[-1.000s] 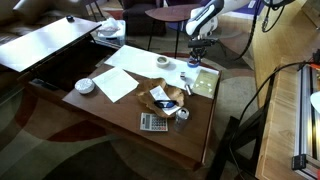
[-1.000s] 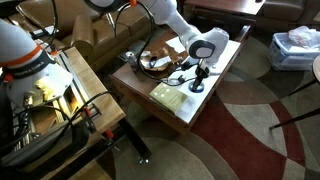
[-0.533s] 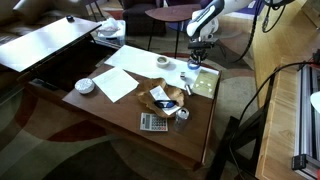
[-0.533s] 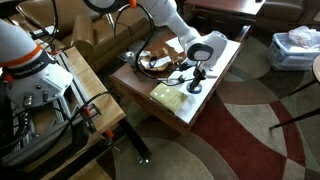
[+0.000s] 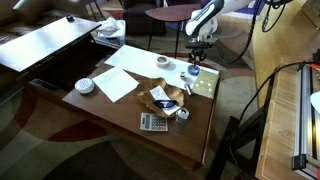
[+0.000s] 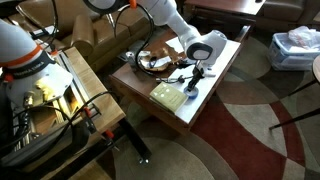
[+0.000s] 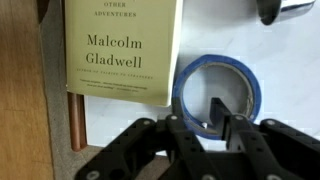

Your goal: Put the blue tape next to the book

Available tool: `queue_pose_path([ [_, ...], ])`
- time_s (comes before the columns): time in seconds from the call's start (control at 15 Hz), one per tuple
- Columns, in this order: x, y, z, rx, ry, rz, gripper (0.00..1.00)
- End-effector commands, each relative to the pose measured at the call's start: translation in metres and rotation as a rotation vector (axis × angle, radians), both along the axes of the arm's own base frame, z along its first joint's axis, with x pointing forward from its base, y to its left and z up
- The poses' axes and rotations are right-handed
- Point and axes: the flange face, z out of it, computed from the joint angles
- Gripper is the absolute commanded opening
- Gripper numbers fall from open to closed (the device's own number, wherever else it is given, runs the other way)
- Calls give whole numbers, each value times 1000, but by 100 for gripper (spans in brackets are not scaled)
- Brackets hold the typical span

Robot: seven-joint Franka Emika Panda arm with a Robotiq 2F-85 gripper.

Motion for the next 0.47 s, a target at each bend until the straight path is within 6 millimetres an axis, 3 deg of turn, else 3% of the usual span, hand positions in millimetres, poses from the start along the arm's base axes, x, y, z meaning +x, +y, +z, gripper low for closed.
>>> queue_pose_path([
  [0.0,10,1,8,13,-24,-15,69],
  [0.27,53,11,48,21,-192,118,98],
  [0.33,38,6,30,1,-122,70,100],
  [0.4,44,8,38,1,-139,80,89],
])
